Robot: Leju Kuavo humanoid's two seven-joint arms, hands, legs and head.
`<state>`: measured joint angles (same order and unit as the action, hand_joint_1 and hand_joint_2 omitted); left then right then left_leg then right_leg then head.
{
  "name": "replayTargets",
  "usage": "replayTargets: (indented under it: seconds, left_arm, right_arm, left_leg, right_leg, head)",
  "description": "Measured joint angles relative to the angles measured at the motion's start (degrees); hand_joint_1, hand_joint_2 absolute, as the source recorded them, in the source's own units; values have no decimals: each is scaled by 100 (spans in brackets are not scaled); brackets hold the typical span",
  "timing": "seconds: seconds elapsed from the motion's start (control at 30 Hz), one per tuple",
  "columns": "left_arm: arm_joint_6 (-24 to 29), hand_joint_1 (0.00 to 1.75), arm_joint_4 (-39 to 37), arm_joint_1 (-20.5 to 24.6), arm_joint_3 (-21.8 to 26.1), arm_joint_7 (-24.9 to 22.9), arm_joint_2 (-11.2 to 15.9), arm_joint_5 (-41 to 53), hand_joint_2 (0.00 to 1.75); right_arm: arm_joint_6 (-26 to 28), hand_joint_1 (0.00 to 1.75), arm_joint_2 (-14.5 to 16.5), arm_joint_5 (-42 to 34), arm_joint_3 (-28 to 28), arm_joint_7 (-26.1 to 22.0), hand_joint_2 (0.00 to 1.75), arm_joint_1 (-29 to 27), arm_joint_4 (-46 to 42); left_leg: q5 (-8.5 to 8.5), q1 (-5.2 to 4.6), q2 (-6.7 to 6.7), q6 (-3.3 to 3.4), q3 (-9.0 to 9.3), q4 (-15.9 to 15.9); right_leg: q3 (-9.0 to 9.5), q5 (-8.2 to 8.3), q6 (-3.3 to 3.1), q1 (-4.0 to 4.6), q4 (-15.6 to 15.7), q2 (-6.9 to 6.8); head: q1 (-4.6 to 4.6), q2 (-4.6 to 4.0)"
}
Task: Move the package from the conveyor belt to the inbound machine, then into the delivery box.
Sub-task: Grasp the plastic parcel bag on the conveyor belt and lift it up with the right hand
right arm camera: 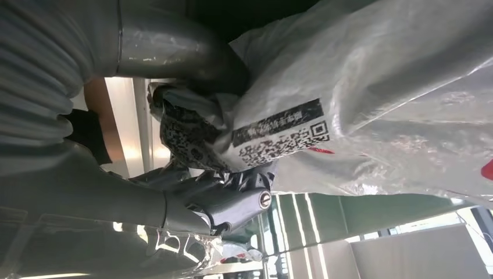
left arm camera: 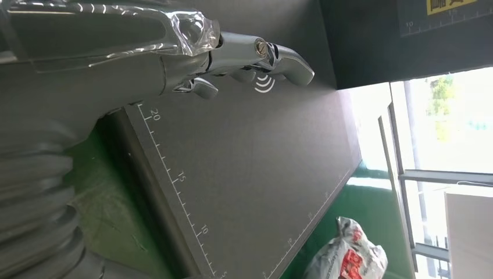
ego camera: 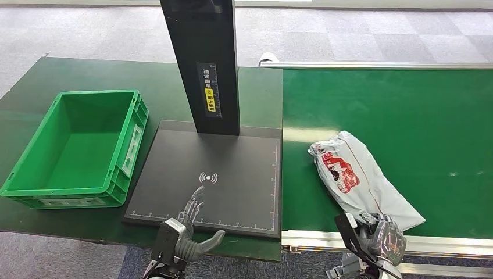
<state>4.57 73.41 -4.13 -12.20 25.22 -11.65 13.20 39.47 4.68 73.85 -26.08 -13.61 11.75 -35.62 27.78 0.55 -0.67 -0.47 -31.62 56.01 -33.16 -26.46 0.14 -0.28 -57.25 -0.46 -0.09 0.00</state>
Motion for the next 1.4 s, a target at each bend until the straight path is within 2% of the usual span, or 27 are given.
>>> replayTargets:
  seconds: [0.3,0.53,0.63,0.7,0.77,0.83,0.97,1.1,1.23,1.4]
  left_arm:
    - [2,0,35,-14,2,0,0,0,175]
    - [32,0,80,-17,17,-27,-1,34,175]
    - [33,0,86,-17,37,-40,-3,80,175]
    - [33,0,86,-17,51,-41,-4,109,175]
    - [33,0,86,-18,65,-36,-4,124,175]
    - [33,0,86,-19,85,-16,-4,138,175]
    - [90,0,86,-23,148,138,4,144,175]
    - [316,0,81,30,241,338,37,95,175]
    - [560,0,92,141,484,422,74,86,175]
    - [748,0,230,212,961,464,140,235,175]
  right_arm:
    - [0,175,2,-43,3,-49,175,43,62]
    - [-29,175,21,-517,32,-340,175,63,142]
    - [-187,175,63,-1040,73,-633,175,33,127]
    - [-512,175,127,-1648,115,-988,175,-49,-15]
    - [-969,175,244,-2394,188,-1361,175,-245,-434]
    - [-1243,175,385,-2901,336,-1487,175,-560,-1167]
    - [-1538,175,475,-3221,851,-1275,175,-1209,-3133]
    - [-2106,175,381,-3472,1652,-1245,175,-1402,-4651]
    - [-2714,175,279,-3848,2653,-1246,175,-1304,-5364]
    - [-3434,175,204,-4364,3815,-1247,175,-1197,-5533]
  left_leg:
    - [0,0,0,0,0,0]
    - [0,0,0,0,0,0]
    - [0,0,0,0,0,0]
    - [0,0,0,0,0,0]
    - [0,0,1,0,-1,0]
    - [1,0,5,0,-5,0]
    - [1,1,4,0,-15,-2]
    - [1,0,-13,-1,-14,-3]
    - [-2,2,-7,-1,-3,-2]
    - [-3,7,-5,-3,-1,-3]
  right_leg:
    - [0,0,0,0,0,-1]
    - [0,0,0,0,0,-1]
    - [0,0,0,0,0,-1]
    - [0,0,0,0,0,-1]
    - [-2,0,0,0,0,-1]
    - [-5,-1,0,0,0,-3]
    - [-9,-2,-1,1,-2,-5]
    - [-8,-2,-1,0,-2,5]
    - [-3,0,-3,3,-2,3]
    - [-4,-1,-4,10,-4,3]
  head:
    - [-2,0]
    - [-1,0]
    - [0,0]
    - [0,0]
    - [-1,0]
    - [-3,0]
    - [-2,0]
    - [0,0]
    - [-1,0]
    - [-2,0]
